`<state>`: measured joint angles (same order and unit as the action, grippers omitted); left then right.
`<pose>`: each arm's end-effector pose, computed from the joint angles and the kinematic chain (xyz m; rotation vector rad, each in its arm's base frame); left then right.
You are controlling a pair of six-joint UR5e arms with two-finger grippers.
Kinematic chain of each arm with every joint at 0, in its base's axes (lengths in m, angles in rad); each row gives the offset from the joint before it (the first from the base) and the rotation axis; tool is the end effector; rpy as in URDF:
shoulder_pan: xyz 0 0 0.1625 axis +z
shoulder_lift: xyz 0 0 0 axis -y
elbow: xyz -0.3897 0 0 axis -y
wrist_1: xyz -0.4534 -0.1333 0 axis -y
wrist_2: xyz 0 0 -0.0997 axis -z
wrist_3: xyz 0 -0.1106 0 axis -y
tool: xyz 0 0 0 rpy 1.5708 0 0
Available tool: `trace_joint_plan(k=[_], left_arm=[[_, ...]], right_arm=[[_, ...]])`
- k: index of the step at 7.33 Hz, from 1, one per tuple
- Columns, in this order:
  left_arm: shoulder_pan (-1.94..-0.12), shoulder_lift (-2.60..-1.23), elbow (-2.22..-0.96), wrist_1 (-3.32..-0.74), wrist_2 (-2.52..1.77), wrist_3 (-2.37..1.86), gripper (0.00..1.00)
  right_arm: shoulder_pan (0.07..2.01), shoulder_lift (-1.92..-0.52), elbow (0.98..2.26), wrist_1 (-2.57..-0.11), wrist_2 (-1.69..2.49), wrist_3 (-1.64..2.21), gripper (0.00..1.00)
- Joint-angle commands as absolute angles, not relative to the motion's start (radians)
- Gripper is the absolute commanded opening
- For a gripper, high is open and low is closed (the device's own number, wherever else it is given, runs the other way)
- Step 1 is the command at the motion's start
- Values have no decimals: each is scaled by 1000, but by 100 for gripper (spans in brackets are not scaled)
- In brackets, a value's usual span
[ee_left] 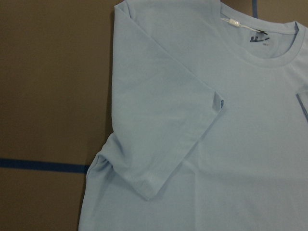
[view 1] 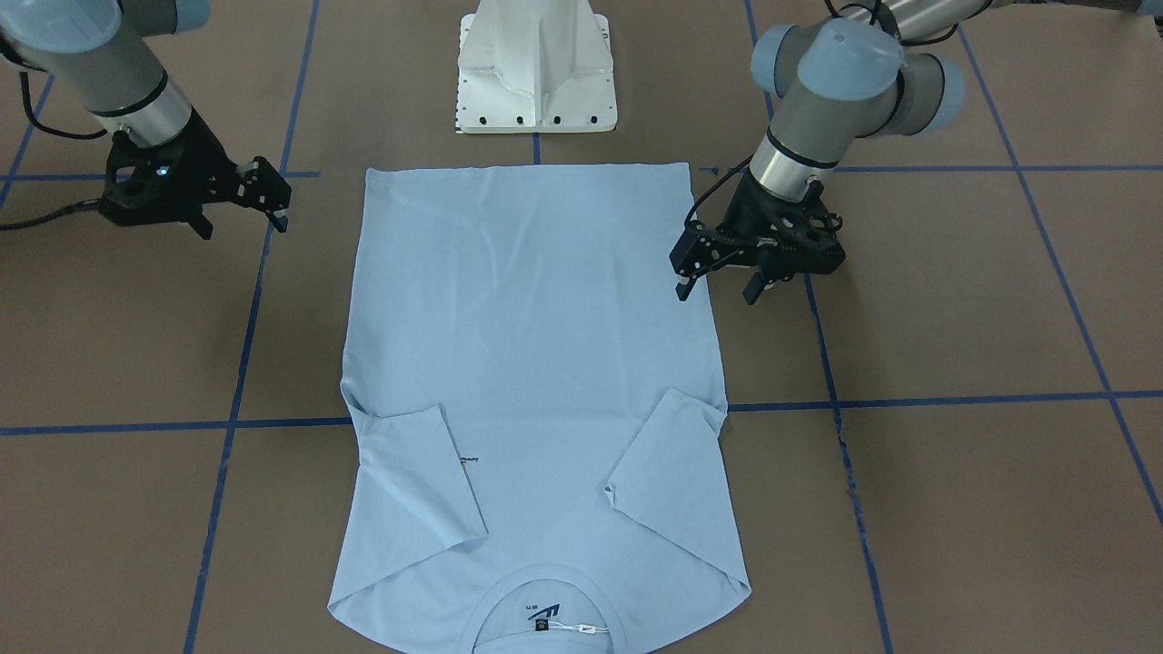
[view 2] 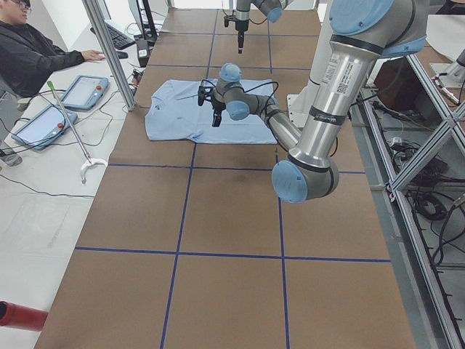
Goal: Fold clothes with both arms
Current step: 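Move the right gripper to the hem corner nearest the robot while the left withdraws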
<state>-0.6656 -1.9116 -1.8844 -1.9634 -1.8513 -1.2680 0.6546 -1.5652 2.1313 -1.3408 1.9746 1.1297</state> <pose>0.4336 -0.4710 0.2206 0.2591 1.0393 -0.1807 -0.3636 -0.3923 0.3089 0.0826 -0.8682 0.0391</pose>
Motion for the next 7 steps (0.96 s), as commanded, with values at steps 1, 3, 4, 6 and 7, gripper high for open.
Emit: trace_joint_plan(k=[1,3,4,6,7], left_arm=[[-611,-1807,-2006,-1956,-1829,-1276,100],[-601,-1805,-2008,-1954,-1829,-1278,100],[-601,-1805,-2008,-1954,-1829,-1278,100],[-600,-1807,-2008,-1956,-1827,-1278,100],[-597,-1812,-2009,-1956,-1825,-1278,100]], right_arm=[[316,-1637,2160,-1226,1654,1395,100],[200,-1637,2169,-1226,1622,1469,100],[178,-1631,2149,-1226,1618,1474,100],[170,-1570,2108,-1227,1621,1474,100],[167,-1537,2074,-1241,1620,1474,100]])
